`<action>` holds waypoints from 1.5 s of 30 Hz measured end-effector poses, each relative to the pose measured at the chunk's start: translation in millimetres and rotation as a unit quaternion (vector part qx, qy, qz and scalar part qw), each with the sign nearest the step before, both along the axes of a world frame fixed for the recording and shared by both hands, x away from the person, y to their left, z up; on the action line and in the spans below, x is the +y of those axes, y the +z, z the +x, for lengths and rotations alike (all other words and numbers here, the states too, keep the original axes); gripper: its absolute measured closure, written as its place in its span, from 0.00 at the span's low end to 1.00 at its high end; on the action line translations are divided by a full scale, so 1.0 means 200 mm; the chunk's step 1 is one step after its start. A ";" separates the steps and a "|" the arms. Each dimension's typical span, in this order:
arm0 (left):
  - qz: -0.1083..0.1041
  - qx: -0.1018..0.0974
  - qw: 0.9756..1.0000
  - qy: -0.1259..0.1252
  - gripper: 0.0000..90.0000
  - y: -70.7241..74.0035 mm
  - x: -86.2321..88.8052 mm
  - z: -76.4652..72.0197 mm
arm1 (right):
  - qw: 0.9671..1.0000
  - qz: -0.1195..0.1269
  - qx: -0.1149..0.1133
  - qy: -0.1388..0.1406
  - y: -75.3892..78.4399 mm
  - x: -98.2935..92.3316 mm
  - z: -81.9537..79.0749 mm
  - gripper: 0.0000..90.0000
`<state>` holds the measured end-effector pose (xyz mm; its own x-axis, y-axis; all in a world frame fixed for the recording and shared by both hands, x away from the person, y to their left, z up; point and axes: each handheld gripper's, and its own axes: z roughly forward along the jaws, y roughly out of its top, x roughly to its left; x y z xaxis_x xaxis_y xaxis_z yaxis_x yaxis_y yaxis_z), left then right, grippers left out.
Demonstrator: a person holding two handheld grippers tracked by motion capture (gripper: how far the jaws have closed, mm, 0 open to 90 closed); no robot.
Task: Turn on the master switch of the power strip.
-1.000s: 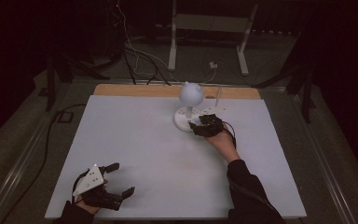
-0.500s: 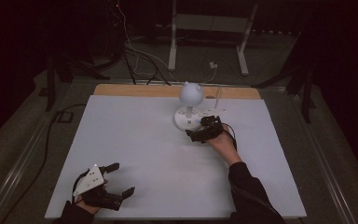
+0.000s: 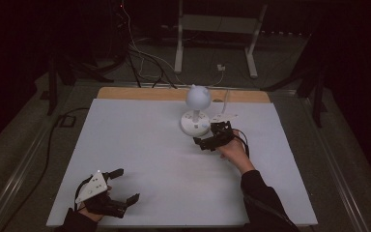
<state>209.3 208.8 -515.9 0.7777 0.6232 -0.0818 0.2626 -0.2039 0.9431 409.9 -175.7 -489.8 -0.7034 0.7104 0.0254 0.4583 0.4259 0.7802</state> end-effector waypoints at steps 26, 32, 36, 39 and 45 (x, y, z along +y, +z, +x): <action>0.002 0.000 1.000 -0.002 0.00 0.00 0.00 0.00 | 0.999 0.003 0.016 0.028 -0.05 -0.25 -0.23 0.00; 0.003 0.000 1.000 -0.003 0.00 0.00 -0.01 0.00 | 0.999 0.001 0.021 0.030 -0.06 -0.30 -0.30 0.00; 0.002 0.000 1.000 -0.003 0.00 0.00 0.00 0.00 | 1.000 0.002 0.015 0.021 -0.06 -0.35 -0.36 0.00; 0.002 0.000 1.000 -0.003 0.00 0.00 0.00 0.00 | 1.000 -0.008 0.013 0.021 -0.07 -0.38 -0.40 0.00; 0.002 -0.001 1.000 -0.004 0.00 0.01 0.00 0.00 | 0.999 -0.023 0.022 0.020 -0.09 -0.43 -0.47 0.00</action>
<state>208.4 207.9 -514.6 0.7826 0.6176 -0.0778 0.2589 -0.2093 0.9430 315.0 -261.0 -508.0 -0.7298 0.6832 0.0236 0.4732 0.4799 0.7388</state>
